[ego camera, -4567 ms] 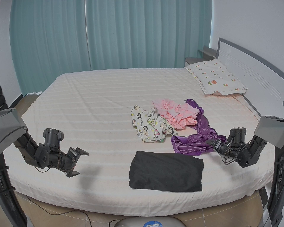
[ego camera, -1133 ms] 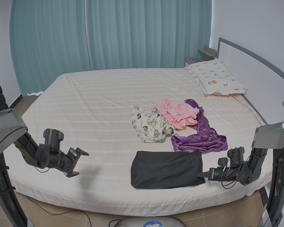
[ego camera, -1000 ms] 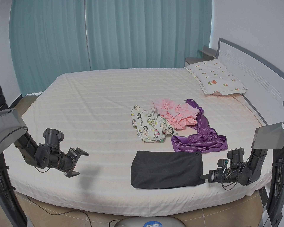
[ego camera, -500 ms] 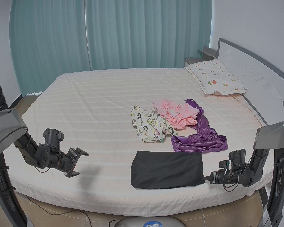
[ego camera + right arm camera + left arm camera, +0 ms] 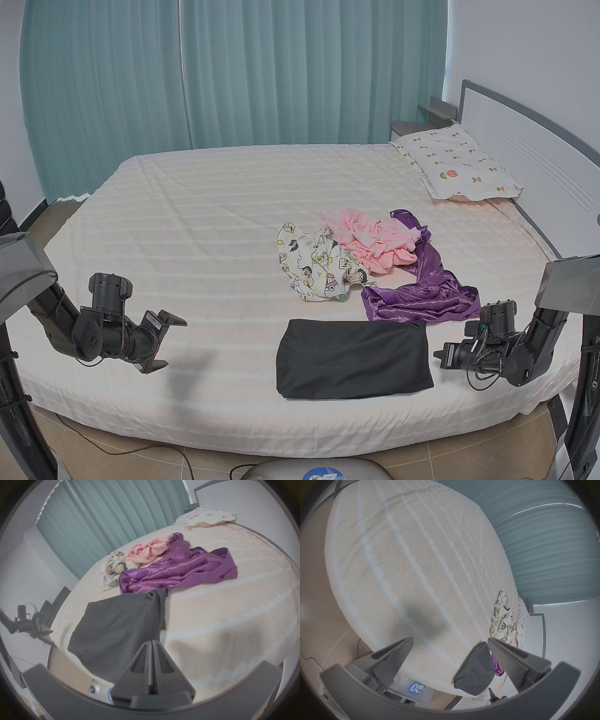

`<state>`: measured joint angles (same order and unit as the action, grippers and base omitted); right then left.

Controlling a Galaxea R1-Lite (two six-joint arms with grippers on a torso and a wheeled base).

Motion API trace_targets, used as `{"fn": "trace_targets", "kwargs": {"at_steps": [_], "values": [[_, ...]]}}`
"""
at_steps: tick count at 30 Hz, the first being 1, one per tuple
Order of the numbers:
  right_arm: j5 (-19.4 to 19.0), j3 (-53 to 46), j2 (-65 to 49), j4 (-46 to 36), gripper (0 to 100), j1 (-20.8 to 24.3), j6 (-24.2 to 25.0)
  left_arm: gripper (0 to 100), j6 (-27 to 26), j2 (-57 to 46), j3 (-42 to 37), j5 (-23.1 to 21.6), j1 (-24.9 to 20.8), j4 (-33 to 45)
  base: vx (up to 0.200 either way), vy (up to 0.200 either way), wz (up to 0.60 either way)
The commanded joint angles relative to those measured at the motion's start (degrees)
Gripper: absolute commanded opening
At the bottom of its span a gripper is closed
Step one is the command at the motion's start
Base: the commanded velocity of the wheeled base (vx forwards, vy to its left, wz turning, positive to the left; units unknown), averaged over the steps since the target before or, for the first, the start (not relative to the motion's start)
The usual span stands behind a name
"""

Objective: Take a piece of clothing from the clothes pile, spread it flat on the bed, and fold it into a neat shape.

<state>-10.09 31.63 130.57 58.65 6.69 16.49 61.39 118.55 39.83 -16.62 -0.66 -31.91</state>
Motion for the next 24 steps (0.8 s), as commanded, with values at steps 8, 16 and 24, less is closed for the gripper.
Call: {"fn": "trace_targets", "kwargs": {"at_steps": [8,16,24], "values": [[5.3,-10.8,-25.8,-0.3,0,-6.8,7.1,100,-0.8,-22.8,-12.7,5.2,0.0,-5.3,0.0,0.0,0.0],[5.3,-19.1,-49.5,-5.7,0,-7.0,6.5,100,-7.8,-49.8,-18.6,10.6,0.0,2.3,0.0,0.0,0.0],[5.3,-19.9,-72.4,-21.9,0,-7.0,4.5,100,-15.0,-69.8,-21.2,18.3,0.0,11.7,0.0,0.0,0.0]]}}
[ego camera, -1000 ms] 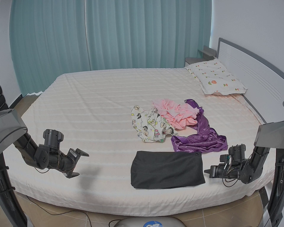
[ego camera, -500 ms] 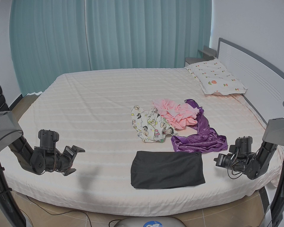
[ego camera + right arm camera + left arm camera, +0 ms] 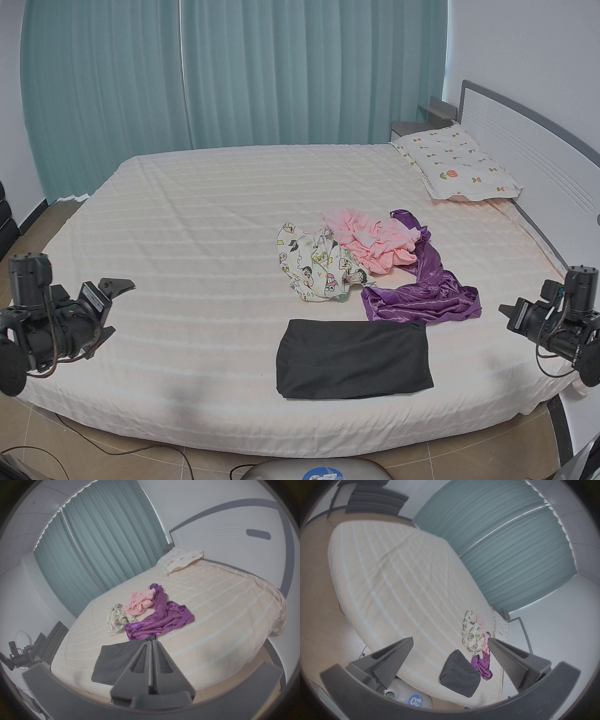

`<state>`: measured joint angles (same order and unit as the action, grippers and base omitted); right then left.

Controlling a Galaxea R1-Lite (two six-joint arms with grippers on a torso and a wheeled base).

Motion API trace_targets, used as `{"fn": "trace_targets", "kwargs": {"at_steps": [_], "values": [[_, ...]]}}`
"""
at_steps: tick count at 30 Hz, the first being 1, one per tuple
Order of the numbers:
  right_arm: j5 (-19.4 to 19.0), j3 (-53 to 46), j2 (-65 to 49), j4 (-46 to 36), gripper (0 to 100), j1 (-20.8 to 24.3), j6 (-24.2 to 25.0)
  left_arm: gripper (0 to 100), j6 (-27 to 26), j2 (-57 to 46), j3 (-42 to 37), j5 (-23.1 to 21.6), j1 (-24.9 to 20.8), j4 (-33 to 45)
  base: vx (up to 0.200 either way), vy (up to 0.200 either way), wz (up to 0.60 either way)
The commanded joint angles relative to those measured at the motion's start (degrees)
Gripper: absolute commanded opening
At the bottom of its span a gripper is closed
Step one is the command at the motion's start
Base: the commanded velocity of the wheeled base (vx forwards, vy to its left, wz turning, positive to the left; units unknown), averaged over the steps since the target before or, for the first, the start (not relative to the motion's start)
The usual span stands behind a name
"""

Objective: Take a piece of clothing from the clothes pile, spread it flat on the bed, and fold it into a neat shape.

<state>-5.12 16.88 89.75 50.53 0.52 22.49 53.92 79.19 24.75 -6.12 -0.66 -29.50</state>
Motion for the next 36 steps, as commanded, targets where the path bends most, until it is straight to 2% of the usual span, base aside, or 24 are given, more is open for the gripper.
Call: {"fn": "trace_targets", "kwargs": {"at_steps": [1,9,13,15,17,22,24,25,26,27,30,36], "values": [[0.4,-5.3,-33.2,-15.3,0,-0.9,-1.7,100,-8.3,-31.7,-6.5,8.1,0.0,9.8,0.0,0.0,0.0],[1.6,-8.1,-58.7,-37.3,0,-2.5,-9.0,100,-23.4,-48.6,-14.6,9.9,0.2,12.5,0.0,0.0,0.0],[1.5,-7.5,-66.9,-45.0,0,-2.4,-9.7,100,-26.4,-53.3,-15.6,14.3,0.2,13.1,0.0,0.0,0.0],[1.8,-8.4,-70.1,-47.3,0,-2.7,-11.9,100,-27.9,-55.9,-16.2,16.1,0.2,13.9,0.0,0.0,0.0],[1.9,-9.3,-73.0,-48.5,0,-2.7,-13.5,100,-29.3,-58.2,-16.9,16.7,0.2,14.4,0.0,0.0,0.0],[2.0,-10.6,-84.0,-54.7,0,-3.2,-18.4,100,-39.2,-68.0,-19.6,19.9,0.3,17.7,0.0,0.0,0.0],[3.9,-10.9,-85.4,-56.7,0,-3.1,-20.0,100,-41.6,-70.8,-19.8,21.6,0.3,20.1,0.0,0.0,0.0],[3.9,-10.9,-85.4,-56.7,0,-3.1,-20.0,100,-41.6,-70.8,-19.8,21.6,0.3,20.1,0.0,0.0,0.0],[8.5,-11.7,-86.5,-56.7,0,-1.8,-21.4,100,-42.9,-74.4,-19.9,21.8,0.2,22.5,0.0,0.0,0.0],[9.3,-12.0,-87.4,-56.9,0,-1.3,-21.9,100,-43.2,-75.2,-20.0,21.9,0.2,23.3,0.0,0.0,0.0],[9.8,-13.4,-89.7,-56.2,0,-0.5,-22.9,100,-45.0,-78.5,-20.7,22.0,0.5,26.1,0.0,0.0,0.0],[10.2,-14.1,-89.7,-54.2,0,-0.5,-23.0,100,-46.5,-79.2,-24.7,21.9,0.7,25.5,0.0,0.0,0.0]]}}
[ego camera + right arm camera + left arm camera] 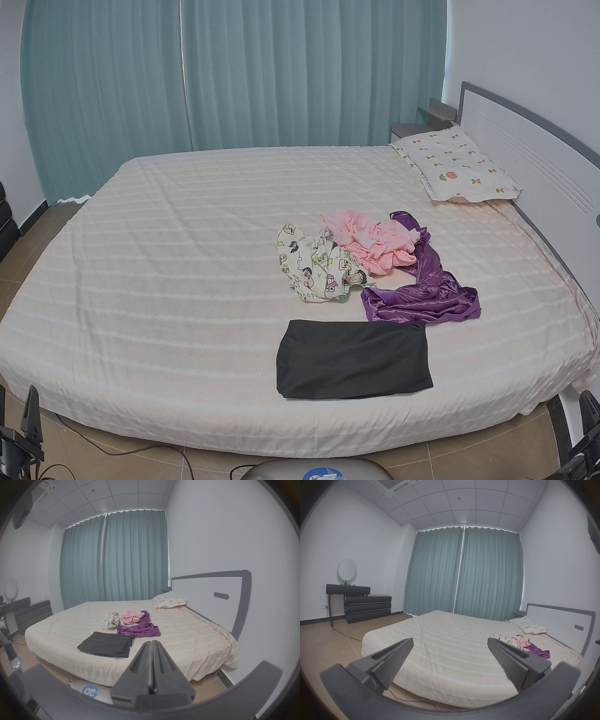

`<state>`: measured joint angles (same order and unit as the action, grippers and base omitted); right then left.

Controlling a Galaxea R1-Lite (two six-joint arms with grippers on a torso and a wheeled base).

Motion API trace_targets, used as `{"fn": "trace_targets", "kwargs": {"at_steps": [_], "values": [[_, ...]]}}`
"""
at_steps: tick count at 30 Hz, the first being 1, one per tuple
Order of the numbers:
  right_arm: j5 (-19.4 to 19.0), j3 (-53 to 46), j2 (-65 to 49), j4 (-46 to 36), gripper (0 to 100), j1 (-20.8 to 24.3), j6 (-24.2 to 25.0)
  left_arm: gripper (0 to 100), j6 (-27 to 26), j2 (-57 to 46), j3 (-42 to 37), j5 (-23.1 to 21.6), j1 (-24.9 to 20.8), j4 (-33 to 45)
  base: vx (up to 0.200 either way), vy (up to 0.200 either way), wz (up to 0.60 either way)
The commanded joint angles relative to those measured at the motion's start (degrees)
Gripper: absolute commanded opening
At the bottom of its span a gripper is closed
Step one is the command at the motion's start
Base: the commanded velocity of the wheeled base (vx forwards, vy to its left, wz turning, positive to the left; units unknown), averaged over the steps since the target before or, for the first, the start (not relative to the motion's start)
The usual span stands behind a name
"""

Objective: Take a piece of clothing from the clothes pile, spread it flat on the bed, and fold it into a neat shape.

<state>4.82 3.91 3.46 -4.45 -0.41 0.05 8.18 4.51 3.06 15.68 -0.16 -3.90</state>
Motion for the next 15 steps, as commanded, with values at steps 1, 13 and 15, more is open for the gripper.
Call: {"fn": "trace_targets", "kwargs": {"at_steps": [1,13,15], "values": [[0.3,-1.1,-3.4,0.8,0,0.4,-0.8,100,-0.7,-4.5,-3.1,0.1,0.2,-0.1,0.0,0.0,0.0],[0.6,-1.5,-3.4,2.0,0,0.4,-0.7,100,-6.3,-4.4,-3.1,-14.8,0.2,4.0,0.0,0.0,0.0],[0.6,-1.5,-3.4,2.1,0,0.4,-0.5,100,-8.4,-4.4,-3.1,-16.3,0.2,4.3,0.0,0.0,0.0]]}}
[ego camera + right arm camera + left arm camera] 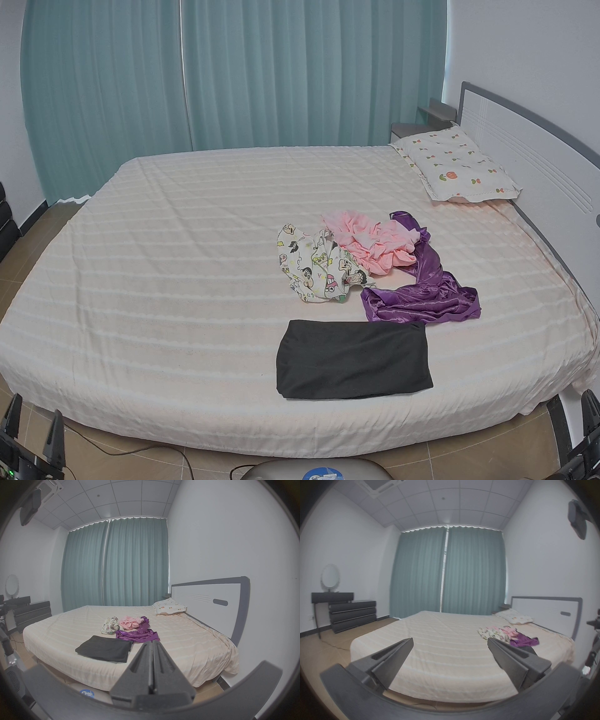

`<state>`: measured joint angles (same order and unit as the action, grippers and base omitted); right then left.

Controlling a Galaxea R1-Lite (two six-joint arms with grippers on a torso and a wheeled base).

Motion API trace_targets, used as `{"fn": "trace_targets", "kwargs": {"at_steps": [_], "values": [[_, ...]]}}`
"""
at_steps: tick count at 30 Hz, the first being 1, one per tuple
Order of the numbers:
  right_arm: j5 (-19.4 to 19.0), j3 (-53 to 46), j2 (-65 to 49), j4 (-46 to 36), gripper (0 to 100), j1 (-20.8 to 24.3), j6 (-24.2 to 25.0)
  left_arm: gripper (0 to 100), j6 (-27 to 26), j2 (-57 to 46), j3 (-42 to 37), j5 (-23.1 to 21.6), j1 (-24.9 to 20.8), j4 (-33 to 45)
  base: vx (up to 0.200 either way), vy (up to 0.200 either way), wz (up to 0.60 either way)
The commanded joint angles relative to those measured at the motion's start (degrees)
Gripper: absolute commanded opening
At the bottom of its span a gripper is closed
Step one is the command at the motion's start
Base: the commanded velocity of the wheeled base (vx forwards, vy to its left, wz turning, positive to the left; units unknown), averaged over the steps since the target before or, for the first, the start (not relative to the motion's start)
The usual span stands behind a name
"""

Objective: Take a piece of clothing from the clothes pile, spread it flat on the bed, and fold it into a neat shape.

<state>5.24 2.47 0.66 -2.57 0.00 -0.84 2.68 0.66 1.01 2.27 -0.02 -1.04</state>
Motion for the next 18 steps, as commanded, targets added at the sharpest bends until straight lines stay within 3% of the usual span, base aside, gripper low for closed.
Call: {"fn": "trace_targets", "kwargs": {"at_steps": [1,18], "values": [[0.2,-0.1,-0.6,0.2,0,0.0,0.4,100,-3.4,-0.7,-1.0,-3.1,0.0,1.4,0.0,0.0,0.0],[0.3,-0.1,-0.6,0.1,0,0.0,3.7,100,-3.2,-0.6,-0.9,-3.1,0.0,1.4,0.0,0.0,0.0]]}}
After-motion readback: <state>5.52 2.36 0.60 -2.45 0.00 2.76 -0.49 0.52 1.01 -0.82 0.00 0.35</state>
